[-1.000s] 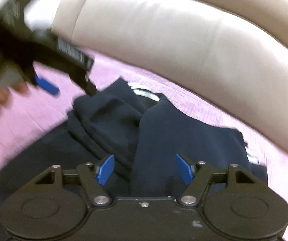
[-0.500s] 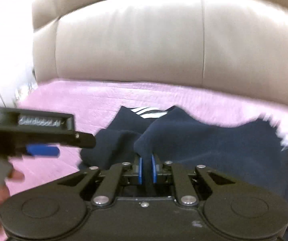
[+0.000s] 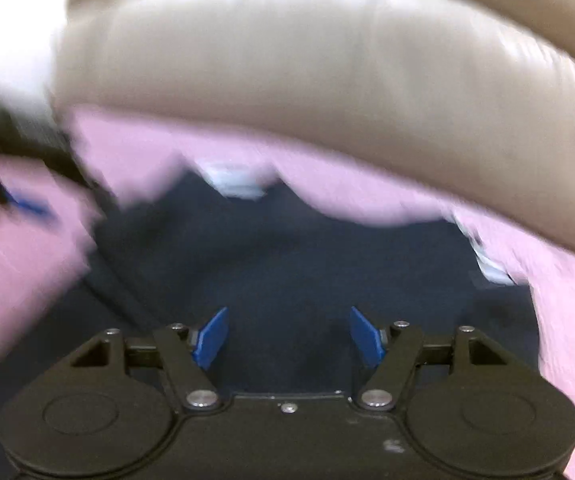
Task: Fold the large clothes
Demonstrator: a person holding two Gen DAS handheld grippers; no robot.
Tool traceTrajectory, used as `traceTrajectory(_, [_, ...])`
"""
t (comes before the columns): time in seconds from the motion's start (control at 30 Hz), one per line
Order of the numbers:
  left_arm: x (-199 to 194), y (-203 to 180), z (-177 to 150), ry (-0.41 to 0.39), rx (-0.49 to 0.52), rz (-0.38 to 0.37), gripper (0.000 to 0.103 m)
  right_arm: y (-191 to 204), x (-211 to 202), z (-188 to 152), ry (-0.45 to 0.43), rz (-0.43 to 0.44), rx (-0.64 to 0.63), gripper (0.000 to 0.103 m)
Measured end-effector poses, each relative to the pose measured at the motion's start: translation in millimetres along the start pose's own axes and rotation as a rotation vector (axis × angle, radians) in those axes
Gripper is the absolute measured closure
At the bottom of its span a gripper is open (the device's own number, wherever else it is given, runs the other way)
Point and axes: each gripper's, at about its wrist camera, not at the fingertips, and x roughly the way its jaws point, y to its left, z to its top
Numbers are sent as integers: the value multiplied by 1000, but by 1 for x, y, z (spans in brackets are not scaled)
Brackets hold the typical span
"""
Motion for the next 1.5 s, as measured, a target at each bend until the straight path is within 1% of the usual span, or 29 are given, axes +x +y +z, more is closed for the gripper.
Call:
traceTrajectory(0.07, [-1, -2, 0, -4, 11, -6, 22, -13, 27, -35, 68, 37, 77, 21])
traceTrajectory(0.1, [-2, -3, 0, -3, 17, -5, 22, -19, 31, -51, 32, 53, 127, 20])
traceTrajectory(0.13, [-2, -4, 0, -2, 25, -5, 22, -19, 30, -55, -5, 53, 131, 20])
traceTrajectory(0.2, [-4, -7, 0, -6, 48, -10, 22, -18, 23, -44, 39, 65, 130, 20])
traceTrajectory(0.23, [-5, -9, -1, -10, 61, -12, 22, -19, 18, -33, 14, 100, 152, 21])
traceTrajectory(0.27, [-5, -13, -2, -12, 83, -13, 22, -26, 4, -27, -48, 129, 189, 21])
traceTrajectory(0.33, [-2, -19, -3, -6, 119, -12, 22, -39, -28, -12, -191, 108, 262, 21])
traceTrajectory(0.37, [-1, -23, -4, -1, 138, -15, 22, -48, -33, -3, -244, 83, 282, 20])
traceTrajectory(0.4, [1, -26, -5, 5, 151, -16, 22, -52, -29, 5, -250, 64, 279, 20])
traceTrajectory(0.43, [4, -29, -6, 13, 163, -17, 22, -57, -18, 15, -208, 49, 257, 19])
traceTrajectory(0.47, [6, -31, -8, 20, 171, -16, 22, -60, 0, 20, -134, 41, 229, 19])
traceTrajectory(0.5, [8, -32, -9, 27, 174, -16, 22, -64, 24, 20, -35, 40, 210, 18])
traceTrajectory(0.53, [10, -31, -9, 32, 174, -15, 22, -67, 49, 13, 67, 43, 209, 17])
traceTrajectory(0.57, [12, -30, -9, 38, 172, -13, 22, -70, 71, -2, 133, 51, 215, 14])
traceTrajectory(0.6, [13, -29, -9, 43, 169, -11, 22, -68, 71, -13, 46, 47, 194, 10])
traceTrajectory(0.63, [14, -26, -9, 47, 165, -7, 22, -62, 71, -22, -11, 25, 160, 9])
traceTrajectory(0.67, [16, -24, -8, 49, 162, -4, 22, -53, 71, -27, -37, -8, 150, 9])
traceTrajectory(0.73, [16, -21, -8, 44, 156, 6, 22, -43, 69, -29, -54, -58, 158, 9])
traceTrajectory(0.8, [14, -19, -8, 32, 152, 24, 22, -49, 72, -30, -58, -51, 178, 6])
traceTrajectory(0.83, [14, -18, -8, 22, 153, 31, 22, -51, 82, -29, -55, -41, 182, 5])
traceTrajectory(0.93, [14, -12, -8, 27, 134, 31, 22, -52, 77, -24, -22, -30, 174, 4])
traceTrajectory(1.03, [9, -7, -13, 46, 144, 47, 22, -63, 59, -9, 65, 14, 222, 4])
traceTrajectory(1.07, [4, -5, -16, 50, 160, 60, 22, -67, 48, -8, 77, 22, 245, 5])
traceTrajectory(1.13, [-7, 2, -21, 52, 178, 68, 22, -77, 6, -16, -4, 64, 282, 4])
traceTrajectory(1.2, [-24, 14, -27, 53, 173, 48, 22, -88, -36, -31, -83, 94, 298, 2])
traceTrajectory(1.23, [-33, 23, -30, 44, 165, 24, 23, -93, -51, -37, -80, 99, 310, 2])
traceTrajectory(1.33, [-55, 42, -35, 62, 139, 32, 23, -104, -99, -61, -49, 100, 355, 2])
traceTrajectory(1.4, [-74, 55, -43, 67, 150, 18, 23, -108, -124, -80, -39, 100, 370, 2])
traceTrajectory(1.5, [-109, 74, -61, 50, 161, -3, 23, -105, -156, -109, -53, 52, 366, 2])
